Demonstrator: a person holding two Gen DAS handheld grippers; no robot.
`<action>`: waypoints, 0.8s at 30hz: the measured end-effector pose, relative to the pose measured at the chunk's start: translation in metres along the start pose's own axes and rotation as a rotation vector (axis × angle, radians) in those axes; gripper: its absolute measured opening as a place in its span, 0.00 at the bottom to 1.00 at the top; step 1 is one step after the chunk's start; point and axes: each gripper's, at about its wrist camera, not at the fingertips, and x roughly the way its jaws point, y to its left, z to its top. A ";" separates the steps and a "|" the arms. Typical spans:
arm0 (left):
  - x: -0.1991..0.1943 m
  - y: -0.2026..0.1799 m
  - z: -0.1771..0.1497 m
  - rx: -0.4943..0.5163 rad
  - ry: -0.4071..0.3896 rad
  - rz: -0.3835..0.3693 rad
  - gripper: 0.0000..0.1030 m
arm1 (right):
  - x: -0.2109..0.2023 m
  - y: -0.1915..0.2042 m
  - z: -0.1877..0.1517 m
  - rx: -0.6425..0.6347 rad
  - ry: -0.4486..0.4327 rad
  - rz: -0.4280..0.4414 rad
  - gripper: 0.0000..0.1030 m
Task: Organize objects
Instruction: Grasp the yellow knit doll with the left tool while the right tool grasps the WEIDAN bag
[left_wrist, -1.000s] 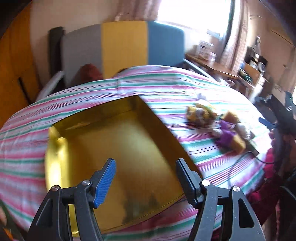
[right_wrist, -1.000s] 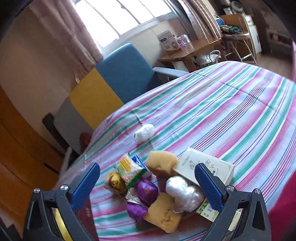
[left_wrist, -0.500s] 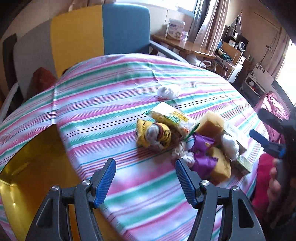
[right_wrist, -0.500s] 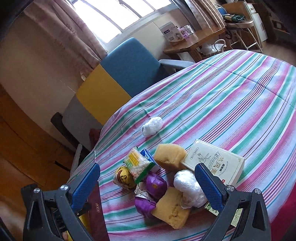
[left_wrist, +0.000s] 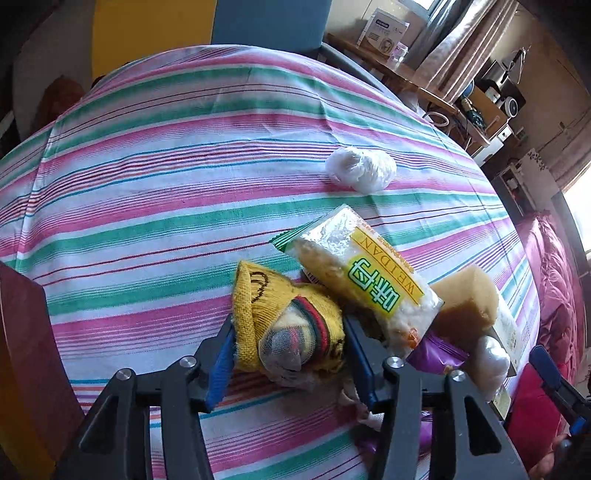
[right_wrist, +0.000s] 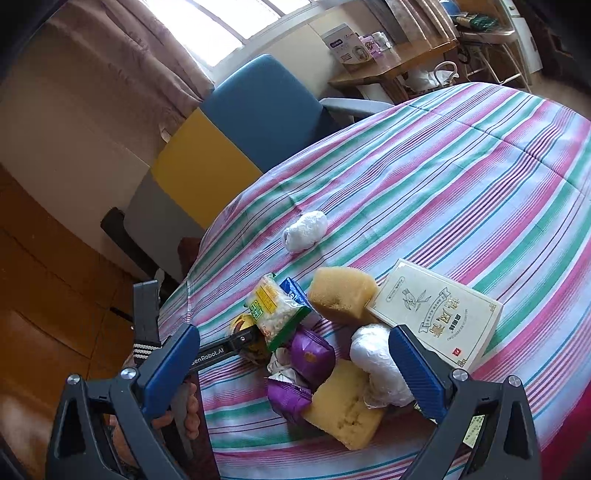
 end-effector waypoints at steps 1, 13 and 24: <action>-0.007 -0.001 -0.004 0.011 -0.011 -0.004 0.48 | 0.001 0.001 0.000 -0.005 0.003 -0.004 1.00; -0.133 0.017 -0.085 0.107 -0.179 -0.041 0.47 | 0.014 0.028 -0.012 -0.173 0.065 -0.128 0.97; -0.191 0.101 -0.151 -0.016 -0.256 0.022 0.47 | 0.100 0.116 -0.014 -0.651 0.217 -0.294 0.77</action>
